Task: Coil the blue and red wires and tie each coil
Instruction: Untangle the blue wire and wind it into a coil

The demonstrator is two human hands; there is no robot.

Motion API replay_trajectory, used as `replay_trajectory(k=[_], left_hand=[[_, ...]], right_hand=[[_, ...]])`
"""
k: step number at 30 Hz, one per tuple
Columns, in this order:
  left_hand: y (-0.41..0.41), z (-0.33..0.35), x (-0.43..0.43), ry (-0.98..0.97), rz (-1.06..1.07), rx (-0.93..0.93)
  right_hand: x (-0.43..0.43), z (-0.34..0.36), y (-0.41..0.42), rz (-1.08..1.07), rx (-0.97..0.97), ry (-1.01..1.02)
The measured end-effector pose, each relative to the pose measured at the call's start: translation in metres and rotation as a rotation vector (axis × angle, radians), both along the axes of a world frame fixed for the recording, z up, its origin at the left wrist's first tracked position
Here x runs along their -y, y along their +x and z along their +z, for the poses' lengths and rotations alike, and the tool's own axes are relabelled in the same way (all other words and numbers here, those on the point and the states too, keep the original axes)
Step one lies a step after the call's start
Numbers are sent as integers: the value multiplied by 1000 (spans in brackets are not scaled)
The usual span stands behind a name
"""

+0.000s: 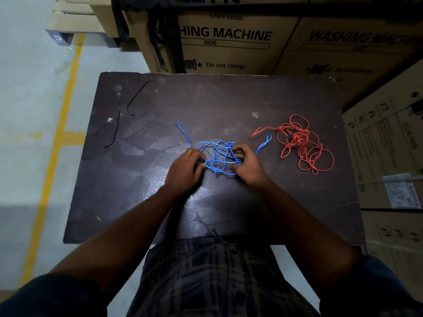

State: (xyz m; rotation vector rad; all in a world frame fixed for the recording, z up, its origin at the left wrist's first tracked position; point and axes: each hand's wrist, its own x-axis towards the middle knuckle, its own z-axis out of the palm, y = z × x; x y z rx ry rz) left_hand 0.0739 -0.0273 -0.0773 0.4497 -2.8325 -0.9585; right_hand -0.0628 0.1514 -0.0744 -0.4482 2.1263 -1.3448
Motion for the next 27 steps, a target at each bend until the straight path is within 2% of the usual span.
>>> replay_trajectory(k=[3,6,7,10,13,16,21,24,27], left_hand=[[5,2,-17,30,4,-24],[7,3,-29,99,14,35],[7,2,-31,119,21,64],[9,-5,-33,162,10,123],[10,-9,-39,202,46,140],[7,-8,-48,329,195,139],[3,-5,-51,409,278,92],[0,0,-50,299,285,73],[-7,-1,-49,209,220,147]], right_hand=[[-2,4,5,136,-251,127],[-4,10,12,193,-528,147],[-4,11,15,231,-559,150],[-6,8,27,461,-457,233],[-9,-7,33,570,-525,383],[-6,-7,34,461,-462,374],[-3,1,28,266,-295,196],[-7,11,21,243,-265,126],[-13,16,17,192,-196,85]])
